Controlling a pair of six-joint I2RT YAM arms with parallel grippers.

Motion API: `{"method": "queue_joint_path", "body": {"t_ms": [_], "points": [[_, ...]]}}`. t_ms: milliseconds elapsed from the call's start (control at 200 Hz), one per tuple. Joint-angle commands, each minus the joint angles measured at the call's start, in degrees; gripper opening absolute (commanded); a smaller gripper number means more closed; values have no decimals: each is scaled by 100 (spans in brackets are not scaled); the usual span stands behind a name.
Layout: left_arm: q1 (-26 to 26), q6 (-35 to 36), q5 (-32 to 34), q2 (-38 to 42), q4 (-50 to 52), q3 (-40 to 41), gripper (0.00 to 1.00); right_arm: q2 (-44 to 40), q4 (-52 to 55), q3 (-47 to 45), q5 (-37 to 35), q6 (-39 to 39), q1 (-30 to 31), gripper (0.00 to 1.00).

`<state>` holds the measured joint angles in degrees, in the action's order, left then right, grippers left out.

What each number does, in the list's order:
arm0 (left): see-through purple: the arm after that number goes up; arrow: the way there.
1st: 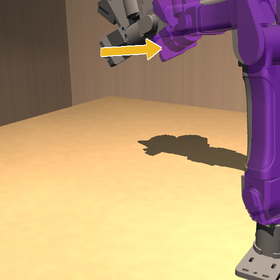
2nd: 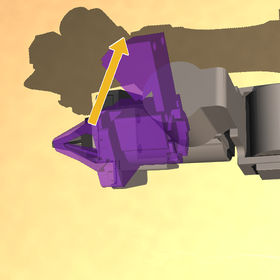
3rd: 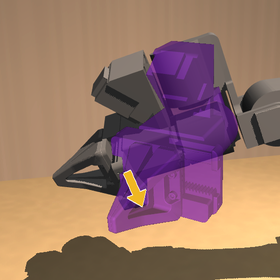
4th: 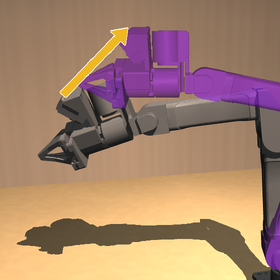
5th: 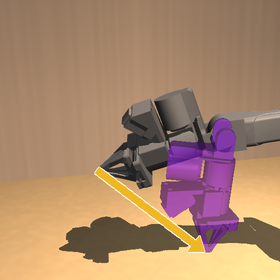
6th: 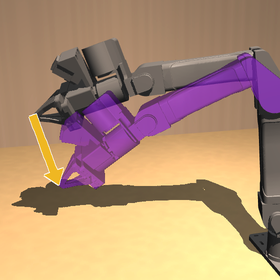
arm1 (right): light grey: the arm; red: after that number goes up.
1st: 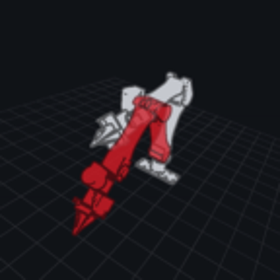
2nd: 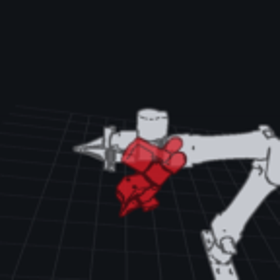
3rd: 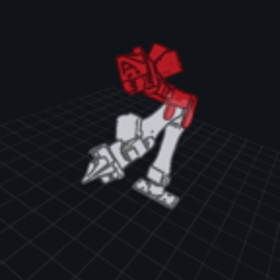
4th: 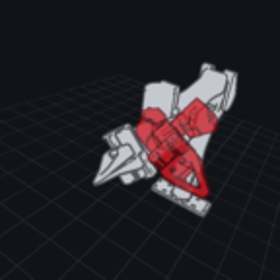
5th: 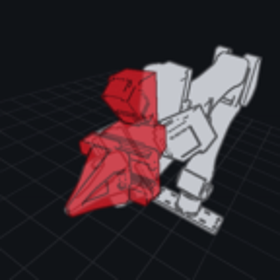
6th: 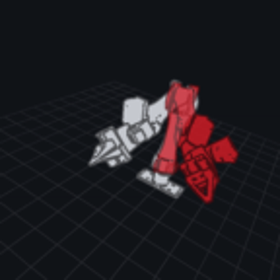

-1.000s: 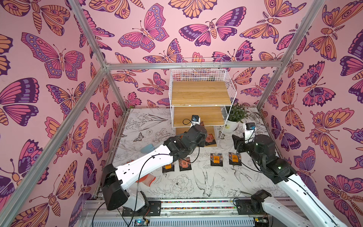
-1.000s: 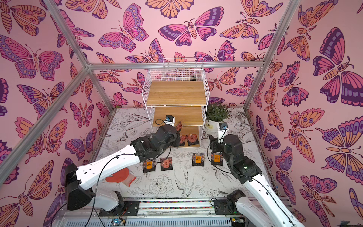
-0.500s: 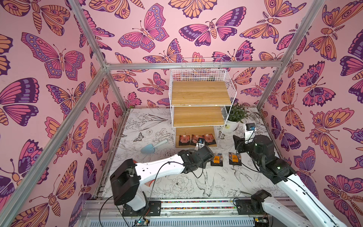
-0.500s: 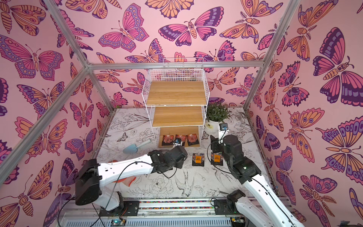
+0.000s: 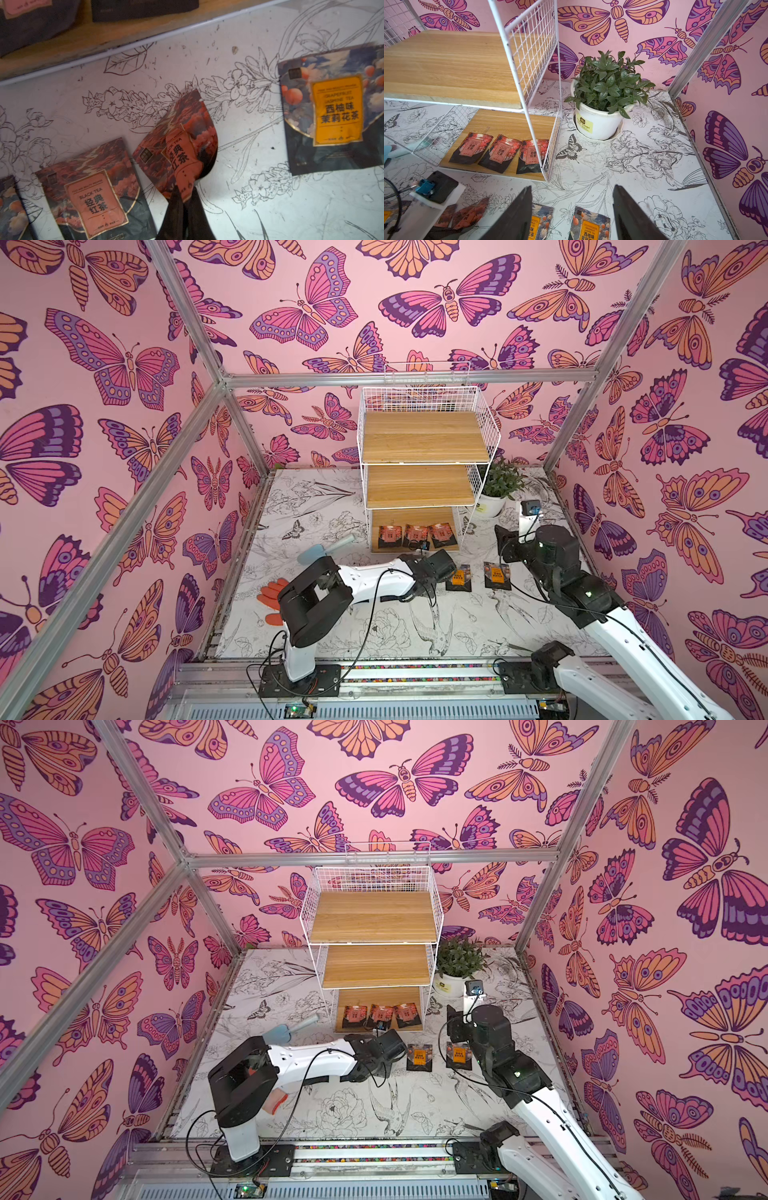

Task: Remove the tea bags from the shelf
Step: Place the tea bag at the center of the board.

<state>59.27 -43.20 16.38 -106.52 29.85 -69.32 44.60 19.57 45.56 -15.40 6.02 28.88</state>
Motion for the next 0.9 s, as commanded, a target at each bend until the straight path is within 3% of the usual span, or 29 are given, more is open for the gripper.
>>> {"method": "queue_joint_path", "body": {"t_ms": [0,275,350,601,726,891], "points": [[-8,33,-298,-178,156,-174,0,-30,16,-56,-113,13,-48,65],[28,102,-434,-159,311,-187,0,-65,56,-8,-112,-8,-76,65],[31,51,-394,-164,386,-203,15,-87,63,-20,-112,4,-76,65],[50,-39,-231,119,399,-83,48,-112,29,-30,-67,3,-84,65],[51,22,-125,318,399,-2,58,-29,25,-30,-25,12,-85,65],[-159,17,-154,523,392,164,61,31,17,-30,26,22,-85,65]]}}
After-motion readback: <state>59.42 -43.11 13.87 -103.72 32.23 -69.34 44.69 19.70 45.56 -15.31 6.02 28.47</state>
